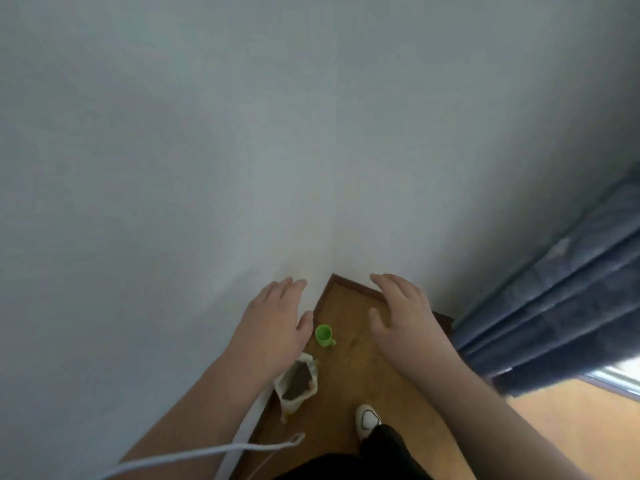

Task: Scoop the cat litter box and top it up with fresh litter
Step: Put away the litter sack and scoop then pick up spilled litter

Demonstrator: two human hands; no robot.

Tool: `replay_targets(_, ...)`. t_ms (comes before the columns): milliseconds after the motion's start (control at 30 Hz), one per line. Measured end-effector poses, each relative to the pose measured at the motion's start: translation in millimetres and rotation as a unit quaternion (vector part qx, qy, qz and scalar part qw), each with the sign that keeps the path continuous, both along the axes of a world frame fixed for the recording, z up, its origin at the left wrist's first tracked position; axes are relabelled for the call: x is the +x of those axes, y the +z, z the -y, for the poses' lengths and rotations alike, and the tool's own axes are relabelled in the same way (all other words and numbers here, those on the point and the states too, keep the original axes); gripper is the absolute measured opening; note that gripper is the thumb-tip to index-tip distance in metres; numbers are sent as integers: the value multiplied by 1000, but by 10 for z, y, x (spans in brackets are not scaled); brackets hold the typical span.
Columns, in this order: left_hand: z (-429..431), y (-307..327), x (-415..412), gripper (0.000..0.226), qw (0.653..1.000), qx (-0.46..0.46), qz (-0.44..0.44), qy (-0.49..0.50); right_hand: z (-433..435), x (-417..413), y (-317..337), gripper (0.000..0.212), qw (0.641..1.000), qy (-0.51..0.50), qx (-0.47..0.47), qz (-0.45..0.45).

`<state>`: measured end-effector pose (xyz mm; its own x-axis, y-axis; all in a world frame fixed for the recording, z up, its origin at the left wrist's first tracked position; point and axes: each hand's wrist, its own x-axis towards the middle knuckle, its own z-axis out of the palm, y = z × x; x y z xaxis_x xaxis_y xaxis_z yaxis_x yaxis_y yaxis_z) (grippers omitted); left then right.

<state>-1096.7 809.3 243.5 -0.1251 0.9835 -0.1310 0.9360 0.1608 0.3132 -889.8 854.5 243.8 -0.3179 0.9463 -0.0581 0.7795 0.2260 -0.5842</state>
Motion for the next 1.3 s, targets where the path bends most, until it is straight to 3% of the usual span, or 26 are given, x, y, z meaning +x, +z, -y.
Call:
replay_targets(200,166,-132,474,58,991,-16,18,-129,863,556,-7,56,987,-161,-25,11)
replay_targets(433,371,-120,1625,58,961,-22,9,-277,1836,1622,-82,57,948,-316,-30,3)
replay_targets(833,880,-548,3901,58,904,-61,4,-423,2884,3530,-381,54,887,-455,-76,-4)
replay_targets(1100,1016,-1448,4573,55,878,-126,6,-461,3210,3870,-1489,51,819,-553,-138,-57)
replay_targets(1300,952,-3008,4789,55,852,-186,3,-490,3129,3763,-3090,50,751,-622,-193,-110)
